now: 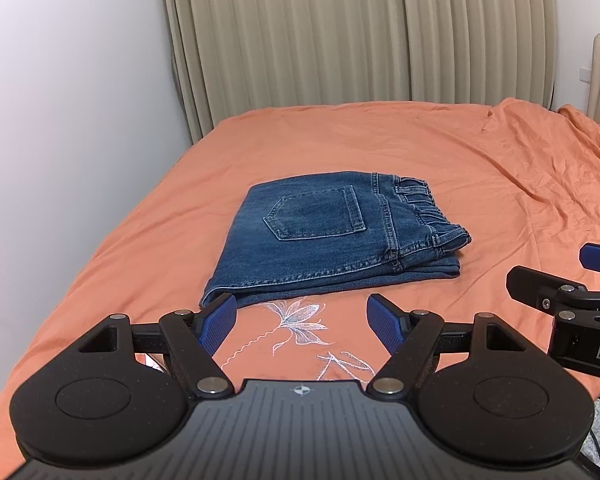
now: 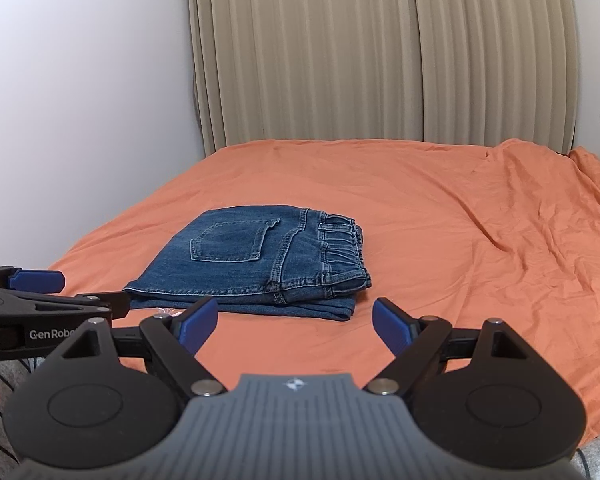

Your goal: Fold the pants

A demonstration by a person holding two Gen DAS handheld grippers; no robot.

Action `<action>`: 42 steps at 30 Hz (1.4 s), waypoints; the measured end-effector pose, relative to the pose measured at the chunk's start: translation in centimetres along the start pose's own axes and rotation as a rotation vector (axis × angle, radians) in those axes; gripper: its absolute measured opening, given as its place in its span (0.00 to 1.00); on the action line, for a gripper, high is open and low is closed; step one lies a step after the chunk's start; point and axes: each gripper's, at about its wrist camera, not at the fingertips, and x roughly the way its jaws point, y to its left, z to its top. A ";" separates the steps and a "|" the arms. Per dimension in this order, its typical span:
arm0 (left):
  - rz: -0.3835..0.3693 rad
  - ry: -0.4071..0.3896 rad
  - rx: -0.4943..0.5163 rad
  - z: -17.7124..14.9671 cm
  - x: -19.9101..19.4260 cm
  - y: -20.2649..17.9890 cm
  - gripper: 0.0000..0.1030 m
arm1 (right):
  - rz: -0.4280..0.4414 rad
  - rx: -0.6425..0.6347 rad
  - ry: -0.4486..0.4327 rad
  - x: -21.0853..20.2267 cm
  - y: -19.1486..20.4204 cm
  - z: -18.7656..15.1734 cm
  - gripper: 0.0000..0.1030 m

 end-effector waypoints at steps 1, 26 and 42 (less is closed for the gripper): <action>0.000 0.000 0.000 0.0 0.0 0.0 0.84 | 0.000 0.001 0.000 0.0 0.0 0.0 0.79; -0.006 0.011 0.003 -0.2 0.2 0.1 0.84 | 0.013 0.005 0.028 0.5 0.2 0.0 0.79; -0.004 0.008 0.002 -0.1 0.0 0.0 0.84 | 0.008 0.001 0.023 0.5 0.4 -0.2 0.79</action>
